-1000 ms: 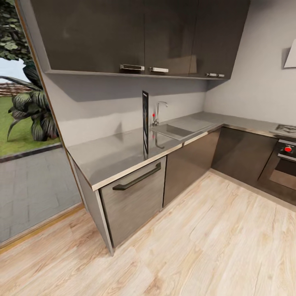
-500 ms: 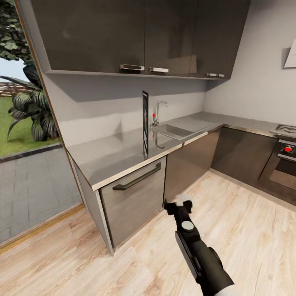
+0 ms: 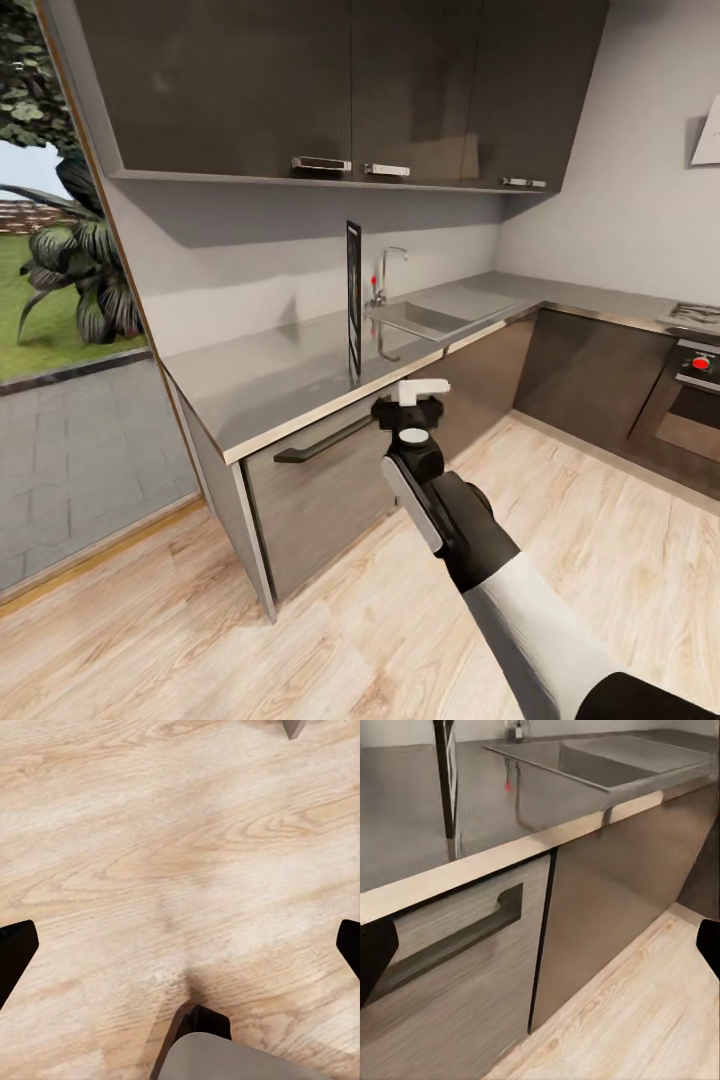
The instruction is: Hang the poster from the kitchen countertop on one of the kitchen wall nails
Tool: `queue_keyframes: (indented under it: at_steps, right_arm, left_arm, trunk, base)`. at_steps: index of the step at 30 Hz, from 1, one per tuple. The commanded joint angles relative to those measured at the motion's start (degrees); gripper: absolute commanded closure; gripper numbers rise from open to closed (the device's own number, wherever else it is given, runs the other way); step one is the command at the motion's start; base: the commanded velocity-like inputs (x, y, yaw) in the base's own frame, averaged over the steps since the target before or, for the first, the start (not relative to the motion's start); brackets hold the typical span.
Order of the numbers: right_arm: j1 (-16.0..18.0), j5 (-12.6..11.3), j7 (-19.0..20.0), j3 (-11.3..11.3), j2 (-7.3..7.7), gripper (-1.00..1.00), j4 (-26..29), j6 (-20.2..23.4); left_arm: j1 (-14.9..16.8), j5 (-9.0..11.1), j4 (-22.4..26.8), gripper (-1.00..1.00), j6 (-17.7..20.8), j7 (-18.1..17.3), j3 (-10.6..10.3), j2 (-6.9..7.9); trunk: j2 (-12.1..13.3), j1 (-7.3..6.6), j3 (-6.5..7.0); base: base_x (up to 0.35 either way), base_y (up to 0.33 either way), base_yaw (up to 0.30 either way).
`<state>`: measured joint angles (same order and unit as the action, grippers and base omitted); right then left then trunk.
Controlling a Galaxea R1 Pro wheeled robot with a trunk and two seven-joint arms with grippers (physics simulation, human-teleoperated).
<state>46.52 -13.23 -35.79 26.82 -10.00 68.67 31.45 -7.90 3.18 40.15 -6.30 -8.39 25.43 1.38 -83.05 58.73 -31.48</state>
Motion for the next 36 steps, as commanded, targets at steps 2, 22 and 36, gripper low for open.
queue_keyframes:
  at_steps: [2, 22, 36]
  right_arm:
    - [0.54, -1.06, -2.61, 1.86, 0.0, -1.0, 1.13, 0.35]
    - [1.03, -2.99, -4.58, 4.01, 0.0, -1.0, 2.66, 0.78]
    - [1.02, -2.86, -3.63, 3.58, 0.0, -1.0, 1.6, 0.8]
  left_arm:
    - [-0.01, 0.33, 0.03, -1.0, -0.03, -0.49, 0.23, -0.04]
    - [-0.01, 0.33, -0.04, -1.0, -0.03, -0.51, 0.23, -0.05]
    - [-0.01, 0.33, -0.07, -1.0, 0.03, -0.48, 0.23, -0.06]
  trunk:
    - [-0.03, 0.0, -0.05]
    - [-0.03, 0.0, -0.05]
    - [-0.03, 0.0, -0.05]
  base:
    - [0.0, 0.0, 0.0]
    - [0.0, 0.0, 0.198]
    - [0.007, -0.008, 0.182]
